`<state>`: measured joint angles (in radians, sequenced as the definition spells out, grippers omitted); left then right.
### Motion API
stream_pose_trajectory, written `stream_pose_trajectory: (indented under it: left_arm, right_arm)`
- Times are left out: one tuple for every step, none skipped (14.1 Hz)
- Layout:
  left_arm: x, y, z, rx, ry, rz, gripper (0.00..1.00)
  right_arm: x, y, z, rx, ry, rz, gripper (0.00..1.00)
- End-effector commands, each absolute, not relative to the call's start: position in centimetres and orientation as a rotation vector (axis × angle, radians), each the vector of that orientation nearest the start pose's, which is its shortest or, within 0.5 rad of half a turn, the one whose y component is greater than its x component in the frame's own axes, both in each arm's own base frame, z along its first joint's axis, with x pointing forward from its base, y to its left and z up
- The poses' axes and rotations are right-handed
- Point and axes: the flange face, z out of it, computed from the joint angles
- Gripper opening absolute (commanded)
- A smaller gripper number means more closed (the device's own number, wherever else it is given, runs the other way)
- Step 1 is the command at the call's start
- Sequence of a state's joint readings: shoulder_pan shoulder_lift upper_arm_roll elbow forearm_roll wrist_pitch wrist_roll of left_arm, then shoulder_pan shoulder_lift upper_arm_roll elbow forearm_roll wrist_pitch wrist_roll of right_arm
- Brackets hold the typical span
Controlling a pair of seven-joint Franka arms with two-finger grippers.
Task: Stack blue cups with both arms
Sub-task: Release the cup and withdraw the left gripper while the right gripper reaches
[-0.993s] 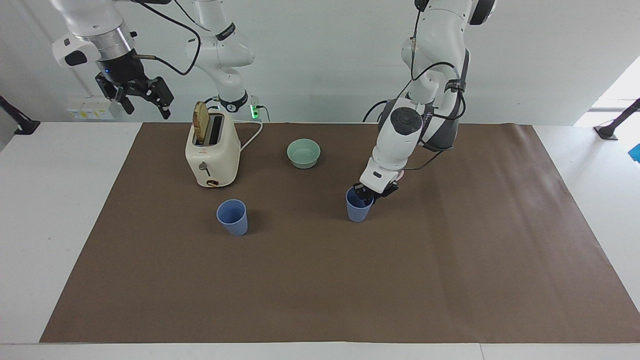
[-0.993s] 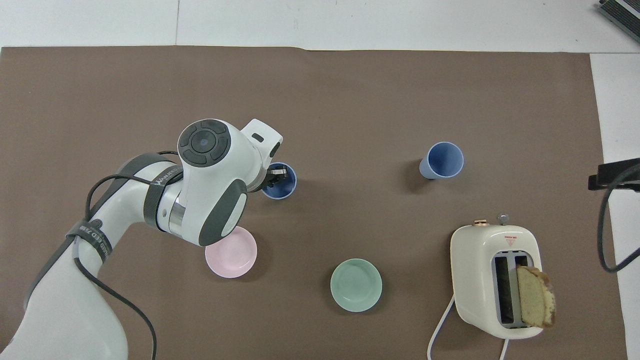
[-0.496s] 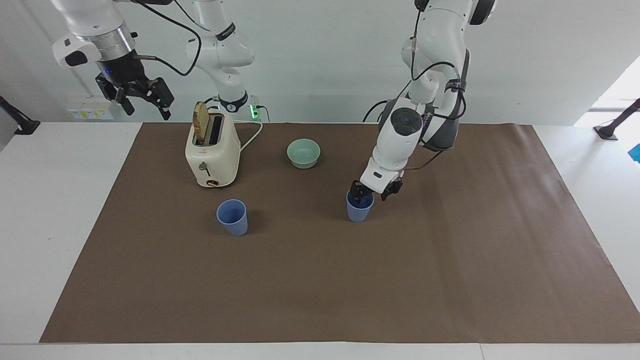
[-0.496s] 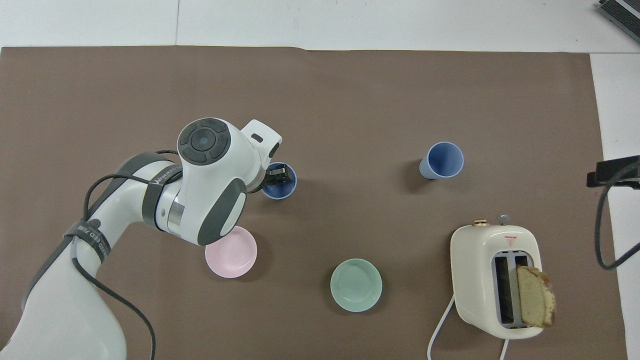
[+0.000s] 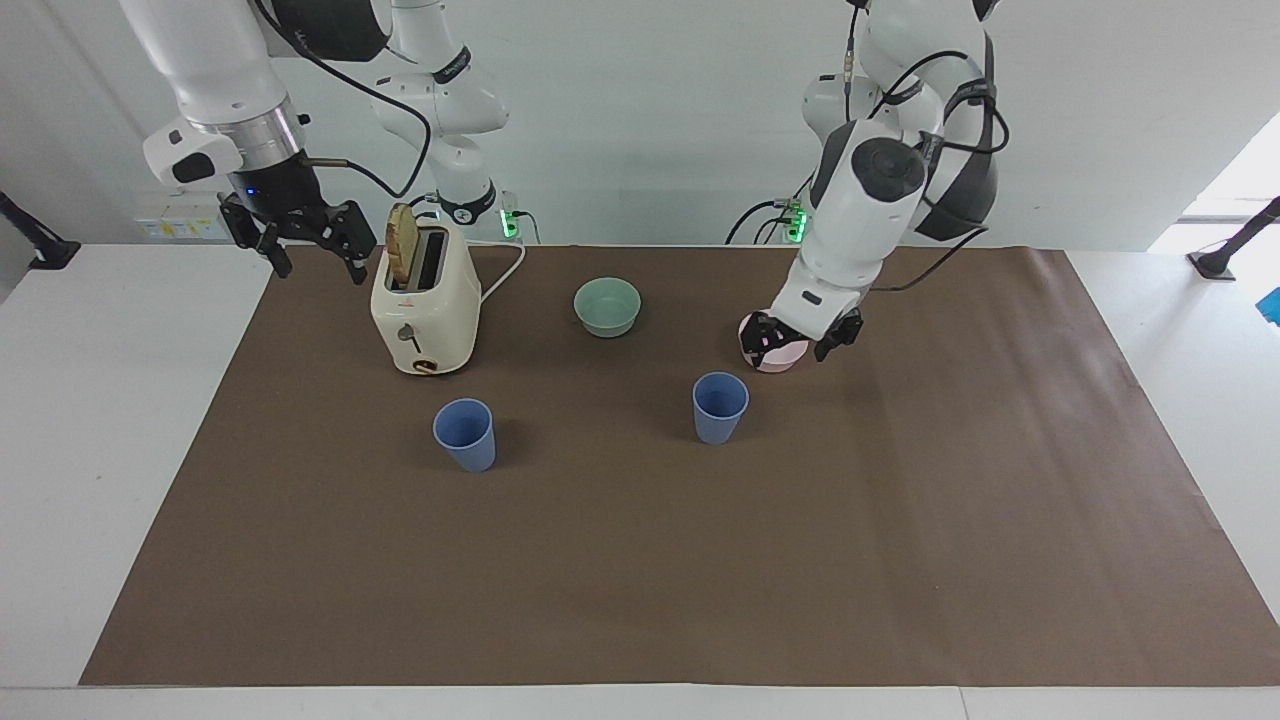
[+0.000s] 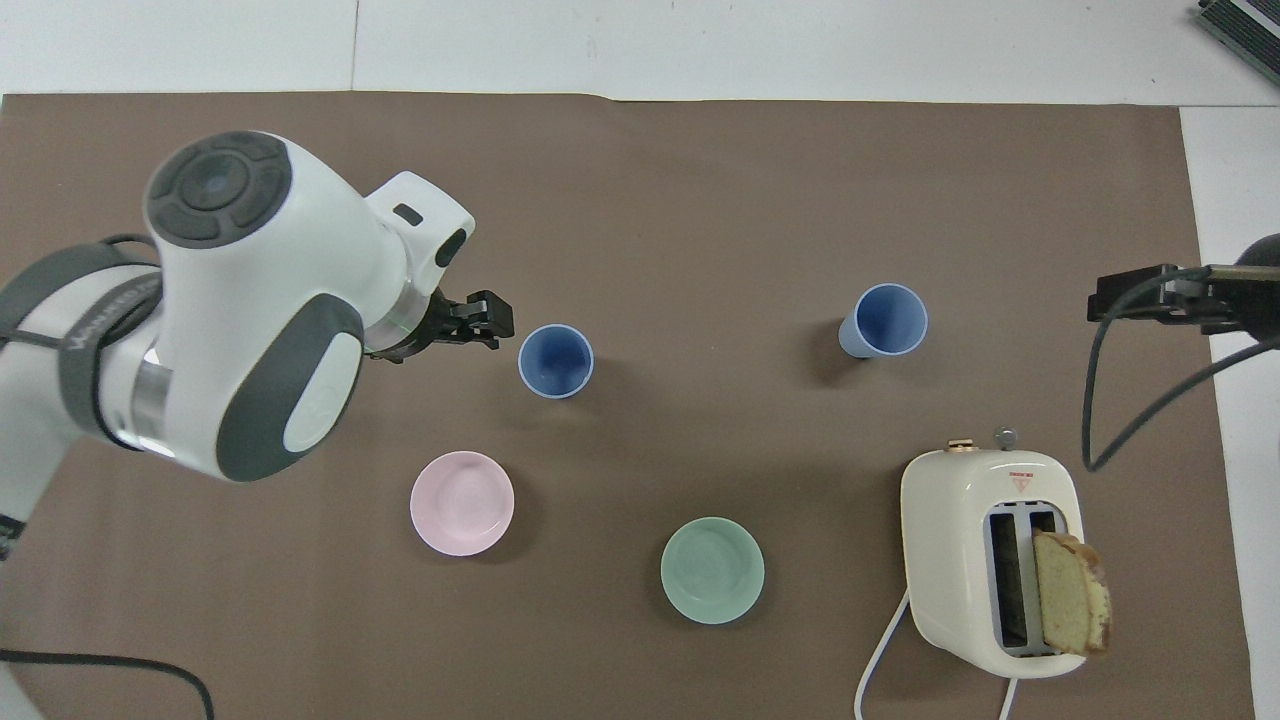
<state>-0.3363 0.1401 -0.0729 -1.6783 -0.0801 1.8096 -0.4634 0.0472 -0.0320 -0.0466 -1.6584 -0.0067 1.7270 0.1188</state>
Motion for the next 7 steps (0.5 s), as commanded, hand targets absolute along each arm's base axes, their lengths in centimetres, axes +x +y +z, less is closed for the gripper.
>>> stream_pose_trajectory:
  left_arm:
    - [55.6,-21.1,55.0,-3.216,-0.097,0.091,1.0]
    - [56.1,-19.0,55.8,-3.206,-0.084,0.105,1.0]
    - [56.6,-16.7,57.0,-3.204,-0.049,0.115,1.0]
    - [57.0,-14.5,57.8,-3.205,-0.031,0.125,1.0]
    - [57.2,-12.6,58.4,-3.199,-0.04,0.132,1.0]
    - [57.3,-10.7,58.7,-3.173,-0.045,0.134,1.0]
    - [57.0,-8.8,59.8,-3.146,-0.024,0.126,1.0]
  right_arm:
    - [58.3,0.9,58.2,-3.119,0.116,-0.157,1.0]
    - [59.2,1.5,56.9,-3.111,0.107,-0.163,1.0]
    - [60.2,2.1,55.4,-3.105,0.095,-0.164,1.0]
    - [61.0,2.7,53.8,-3.107,0.047,-0.15,1.0]
    - [61.7,3.0,52.1,-3.108,-0.006,-0.134,1.0]
    - [62.1,3.3,50.2,-3.11,-0.055,-0.121,1.0]
    - [62.2,4.7,48.7,-3.105,-0.112,-0.137,1.0]
